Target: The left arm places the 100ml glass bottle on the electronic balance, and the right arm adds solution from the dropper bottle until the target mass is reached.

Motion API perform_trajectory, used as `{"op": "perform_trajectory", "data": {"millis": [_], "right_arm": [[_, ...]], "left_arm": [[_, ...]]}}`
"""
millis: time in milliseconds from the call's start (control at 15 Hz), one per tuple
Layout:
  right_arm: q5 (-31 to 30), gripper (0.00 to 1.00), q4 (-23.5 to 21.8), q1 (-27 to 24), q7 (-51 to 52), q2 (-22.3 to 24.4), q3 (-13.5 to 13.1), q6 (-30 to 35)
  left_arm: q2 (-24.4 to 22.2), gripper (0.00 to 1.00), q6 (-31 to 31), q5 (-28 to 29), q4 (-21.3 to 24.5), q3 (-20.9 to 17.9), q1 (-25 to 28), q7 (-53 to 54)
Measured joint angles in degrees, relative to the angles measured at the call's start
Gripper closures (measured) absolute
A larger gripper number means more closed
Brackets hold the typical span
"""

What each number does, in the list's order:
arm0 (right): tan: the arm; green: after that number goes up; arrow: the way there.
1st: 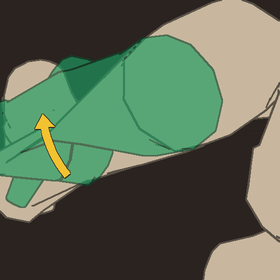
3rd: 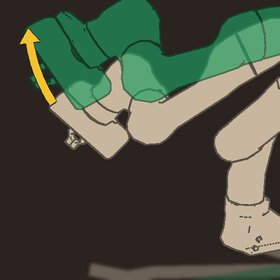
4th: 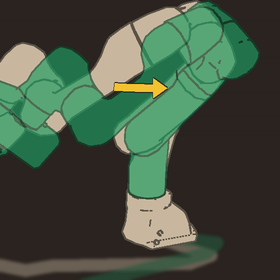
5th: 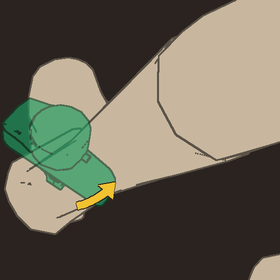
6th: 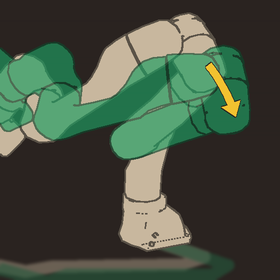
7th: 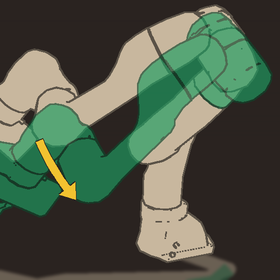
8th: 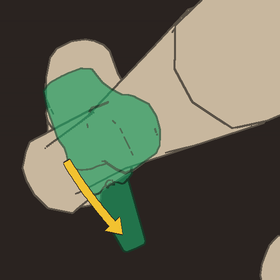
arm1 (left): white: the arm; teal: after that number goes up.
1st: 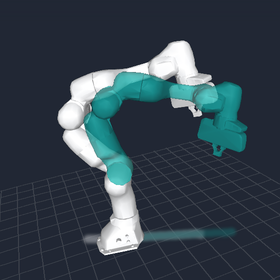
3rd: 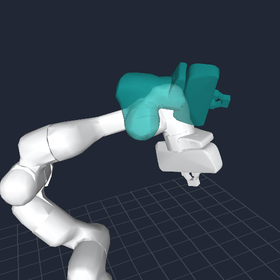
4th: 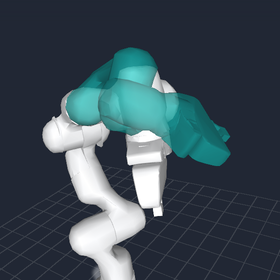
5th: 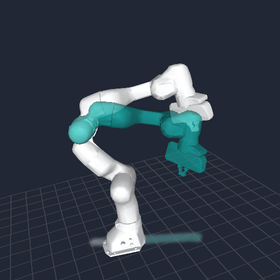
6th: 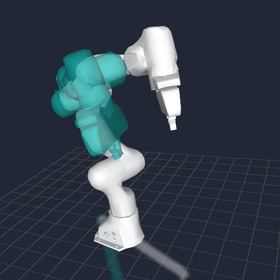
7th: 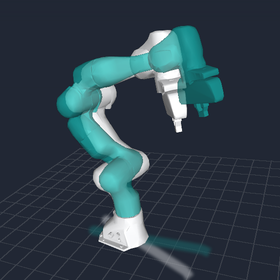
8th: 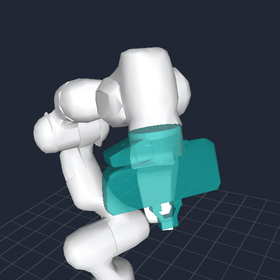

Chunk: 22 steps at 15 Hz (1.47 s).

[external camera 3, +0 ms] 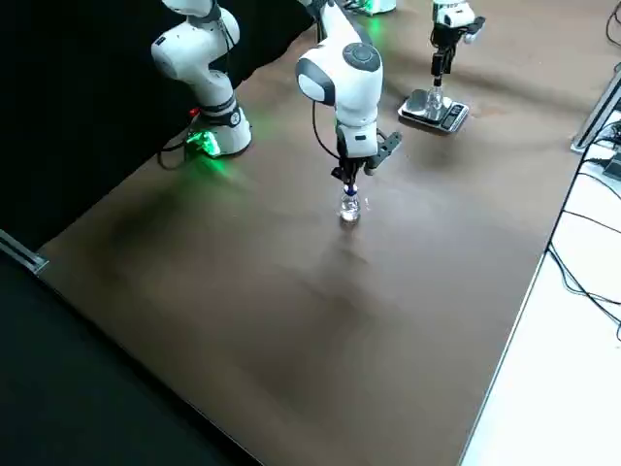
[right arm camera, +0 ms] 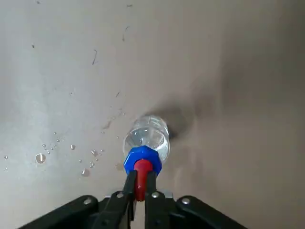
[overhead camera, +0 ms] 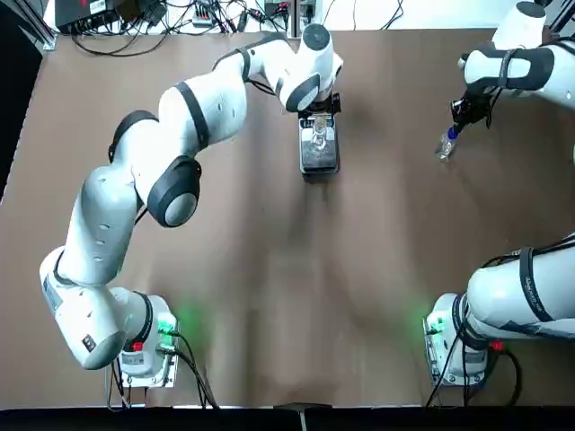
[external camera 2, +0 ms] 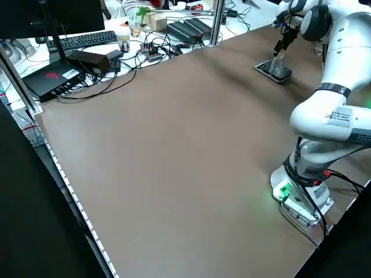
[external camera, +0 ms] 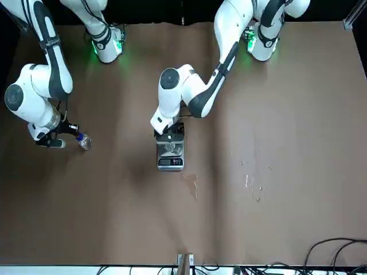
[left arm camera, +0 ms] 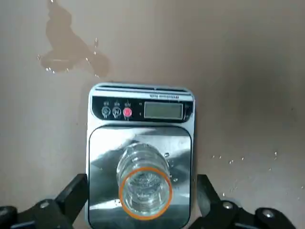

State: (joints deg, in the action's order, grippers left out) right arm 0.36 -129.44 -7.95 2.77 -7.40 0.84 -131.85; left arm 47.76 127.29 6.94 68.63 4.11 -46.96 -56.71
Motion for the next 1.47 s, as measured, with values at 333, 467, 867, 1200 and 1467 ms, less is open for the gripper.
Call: {"op": "perform_trajectory", "data": {"millis": [333, 467, 867, 1200, 1467], "right_arm": [[0.0, 0.86, 0.1, 0.0, 0.0, 0.0, 0.0, 0.1], [0.0, 0.86, 0.2, 0.0, 0.0, 0.0, 0.0, 0.1], [0.0, 0.86, 0.9, 0.0, 0.0, 0.0, 0.0, 0.2], [0.0, 0.85, 5.0, 0.0, 0.0, 0.4, 0.0, 7.6], [0.0, 0.85, 5.8, 0.0, 0.0, 0.6, 0.0, 8.6]], "left_arm": [[-7.0, 0.00, -8.0, 0.0, -1.4, 0.1, 5.9, 3.0], [-11.8, 0.00, -12.7, 0.0, -1.5, 0.1, 8.9, 6.6], [-23.2, 0.00, -30.1, -1.2, -1.4, 0.6, 20.0, 25.3], [-29.0, 0.00, -40.6, -4.9, -1.1, 1.2, 31.1, 41.4], [-32.0, 0.00, -43.2, -5.7, 1.5, 1.5, 39.1, 53.9]]}}
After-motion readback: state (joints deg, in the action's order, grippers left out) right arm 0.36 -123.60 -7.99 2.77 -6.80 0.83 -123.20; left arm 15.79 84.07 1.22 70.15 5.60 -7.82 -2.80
